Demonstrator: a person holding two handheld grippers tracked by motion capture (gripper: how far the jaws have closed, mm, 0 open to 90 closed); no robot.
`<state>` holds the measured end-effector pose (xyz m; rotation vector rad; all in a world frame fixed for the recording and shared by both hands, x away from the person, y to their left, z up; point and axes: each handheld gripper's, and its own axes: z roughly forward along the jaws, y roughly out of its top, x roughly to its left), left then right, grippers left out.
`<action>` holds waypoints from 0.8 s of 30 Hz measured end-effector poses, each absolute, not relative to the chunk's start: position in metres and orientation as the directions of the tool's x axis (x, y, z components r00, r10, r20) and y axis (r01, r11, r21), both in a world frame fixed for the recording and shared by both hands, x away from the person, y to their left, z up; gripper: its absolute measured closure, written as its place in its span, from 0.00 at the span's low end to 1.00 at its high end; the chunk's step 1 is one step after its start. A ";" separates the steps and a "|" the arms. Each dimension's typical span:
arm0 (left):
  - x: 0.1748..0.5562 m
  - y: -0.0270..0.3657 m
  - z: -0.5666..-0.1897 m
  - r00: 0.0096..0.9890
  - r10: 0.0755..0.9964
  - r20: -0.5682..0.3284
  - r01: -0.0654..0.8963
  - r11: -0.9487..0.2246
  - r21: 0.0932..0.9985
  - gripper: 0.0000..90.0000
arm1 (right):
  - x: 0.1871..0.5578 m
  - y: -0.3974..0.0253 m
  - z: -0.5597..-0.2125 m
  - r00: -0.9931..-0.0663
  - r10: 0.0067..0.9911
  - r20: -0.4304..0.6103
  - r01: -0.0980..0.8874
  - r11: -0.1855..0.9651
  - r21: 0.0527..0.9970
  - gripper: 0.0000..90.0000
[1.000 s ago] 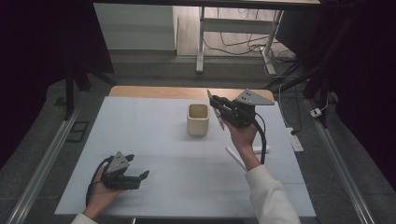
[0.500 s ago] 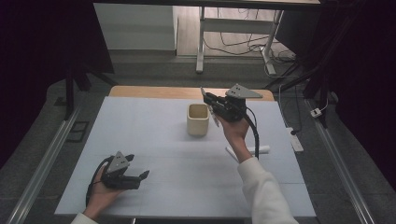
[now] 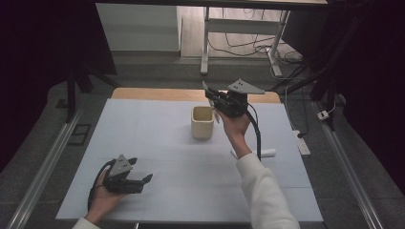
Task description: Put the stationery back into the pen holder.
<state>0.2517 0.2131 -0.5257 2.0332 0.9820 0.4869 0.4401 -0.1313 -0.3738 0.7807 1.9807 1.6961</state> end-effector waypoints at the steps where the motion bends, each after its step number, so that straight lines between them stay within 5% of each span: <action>1: 0.252 0.213 -0.526 0.623 0.782 -0.003 0.471 -0.371 0.800 0.17 | 0.442 -0.131 -0.374 -0.754 0.655 0.055 0.149 0.089 0.985 0.89; 24: 0.253 0.213 -0.527 0.629 0.778 0.002 0.466 -0.379 0.799 0.17 | 0.478 -0.118 -0.391 -0.732 0.671 0.120 0.191 0.033 0.981 0.89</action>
